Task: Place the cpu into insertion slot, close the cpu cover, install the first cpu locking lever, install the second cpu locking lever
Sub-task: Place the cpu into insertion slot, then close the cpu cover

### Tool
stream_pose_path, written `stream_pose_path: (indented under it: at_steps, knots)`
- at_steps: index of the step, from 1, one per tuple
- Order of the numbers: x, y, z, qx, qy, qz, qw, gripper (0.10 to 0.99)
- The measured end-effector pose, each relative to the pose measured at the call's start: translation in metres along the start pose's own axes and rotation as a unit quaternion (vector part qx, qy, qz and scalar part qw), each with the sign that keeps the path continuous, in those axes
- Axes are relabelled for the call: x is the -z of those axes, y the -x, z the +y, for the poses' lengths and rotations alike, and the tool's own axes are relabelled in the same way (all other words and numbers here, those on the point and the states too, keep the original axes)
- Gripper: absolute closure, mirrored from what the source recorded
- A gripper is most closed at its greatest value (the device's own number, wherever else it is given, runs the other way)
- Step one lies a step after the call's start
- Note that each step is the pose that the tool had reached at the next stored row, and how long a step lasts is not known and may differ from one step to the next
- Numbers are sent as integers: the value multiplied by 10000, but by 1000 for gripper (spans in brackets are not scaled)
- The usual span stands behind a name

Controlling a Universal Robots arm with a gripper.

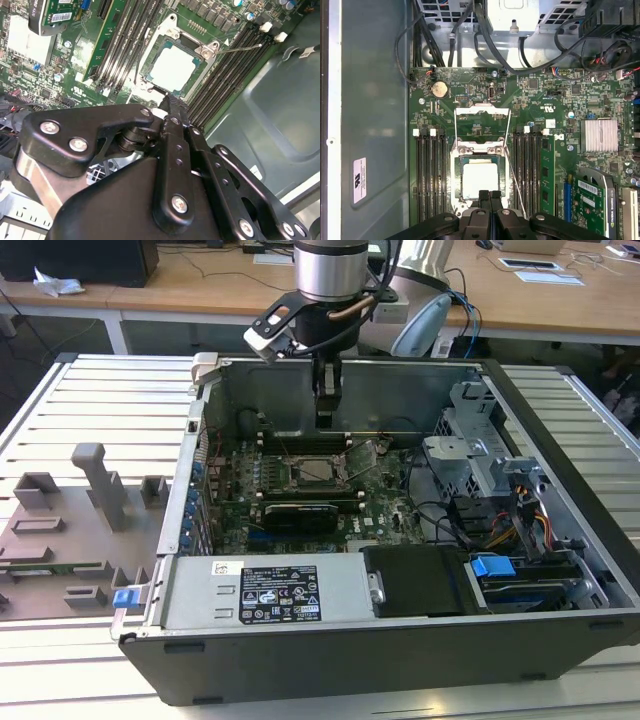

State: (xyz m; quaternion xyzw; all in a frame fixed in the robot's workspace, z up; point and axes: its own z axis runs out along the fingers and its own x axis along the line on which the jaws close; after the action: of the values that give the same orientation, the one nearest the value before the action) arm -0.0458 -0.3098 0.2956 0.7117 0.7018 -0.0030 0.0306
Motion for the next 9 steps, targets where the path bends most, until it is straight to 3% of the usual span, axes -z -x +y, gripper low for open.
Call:
stream_pose_path:
  at_steps: [9]
  knots:
    - [3,0,10,1,-1,-1,10000,980]
